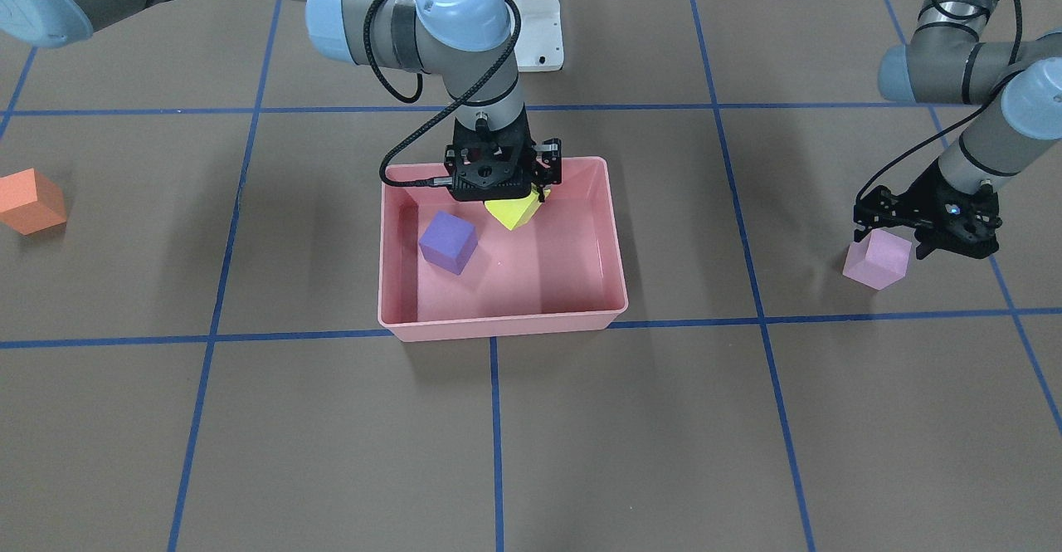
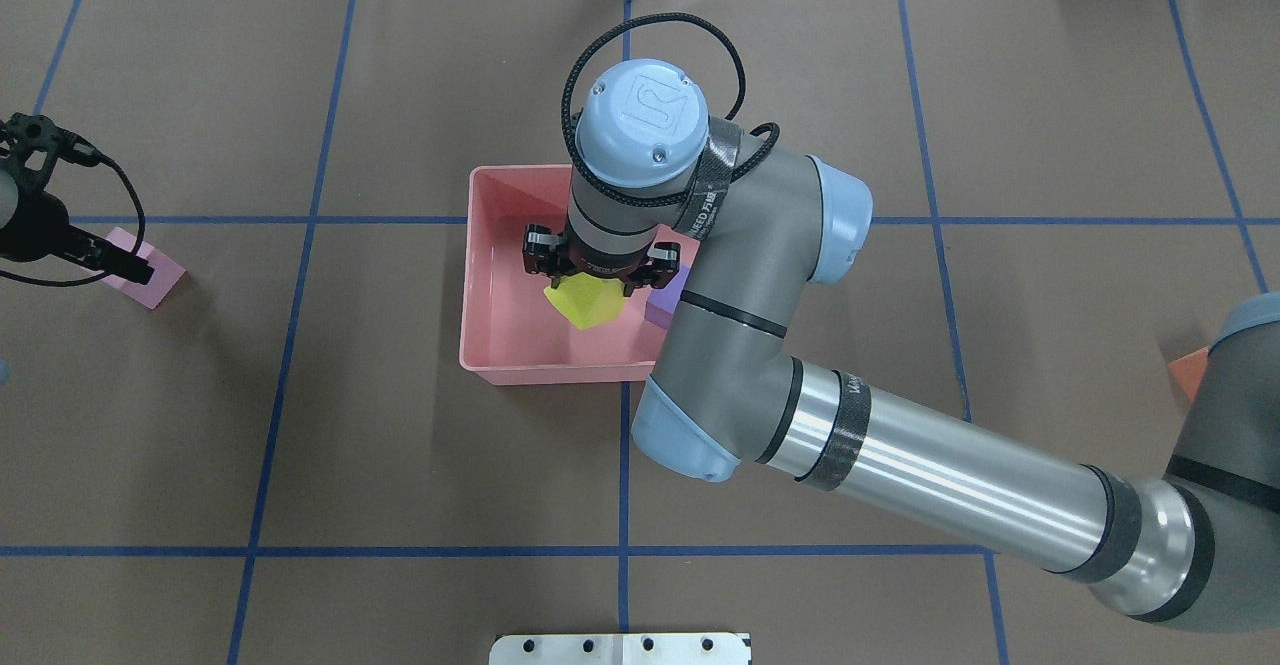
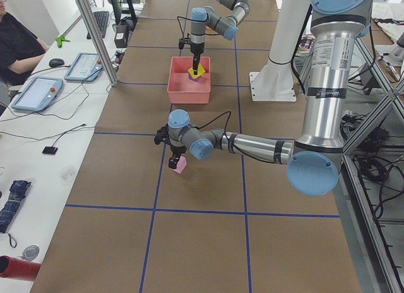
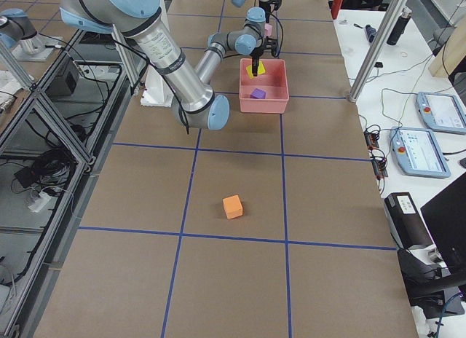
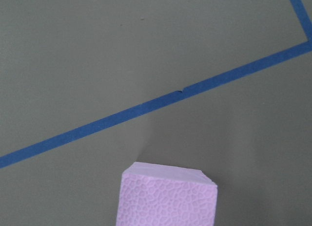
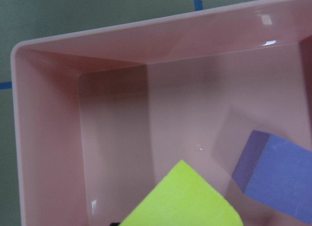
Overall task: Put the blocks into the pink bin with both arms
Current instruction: 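Release the yellow cube into the bin while the left grasps the light pink cube, then lift the right gripper away while the left carries the light pink cube to the bin, then release the light pink cube into the bin while the right grasps the orange cube, then withdraw the left arm while the right gripper carries the orange cube over the bin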
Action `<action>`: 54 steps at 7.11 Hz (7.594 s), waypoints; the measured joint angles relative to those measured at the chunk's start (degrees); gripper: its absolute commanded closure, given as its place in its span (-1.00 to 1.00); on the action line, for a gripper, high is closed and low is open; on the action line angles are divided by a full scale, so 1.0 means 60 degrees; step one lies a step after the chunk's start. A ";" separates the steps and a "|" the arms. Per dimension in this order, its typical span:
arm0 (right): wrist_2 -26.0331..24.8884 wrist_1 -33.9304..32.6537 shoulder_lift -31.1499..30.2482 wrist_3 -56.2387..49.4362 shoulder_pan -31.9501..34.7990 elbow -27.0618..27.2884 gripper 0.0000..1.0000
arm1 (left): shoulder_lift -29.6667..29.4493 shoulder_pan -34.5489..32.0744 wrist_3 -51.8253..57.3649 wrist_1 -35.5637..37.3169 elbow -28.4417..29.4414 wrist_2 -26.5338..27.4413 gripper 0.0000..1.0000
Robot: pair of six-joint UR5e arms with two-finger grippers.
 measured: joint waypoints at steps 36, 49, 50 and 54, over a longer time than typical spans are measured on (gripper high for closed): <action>0.2569 0.0872 -0.9840 -1.1793 0.5049 0.1996 1.00 | -0.6613 0.3084 -0.9849 0.4238 -0.1311 0.1943 -1.00; 0.4277 -0.1720 -0.1931 -0.1069 0.3260 0.2283 1.00 | -0.2831 0.0879 -0.3839 0.4175 -0.3054 0.1435 -1.00; 0.3582 -0.0823 -0.1814 0.0111 0.2516 0.2062 1.00 | -0.2796 0.0792 -0.3738 0.4174 -0.3046 0.1425 -1.00; 0.2859 -0.0207 -0.1583 0.1037 0.1808 0.1926 -1.00 | -0.2414 -0.0014 -0.2649 0.4179 -0.3076 0.0539 -1.00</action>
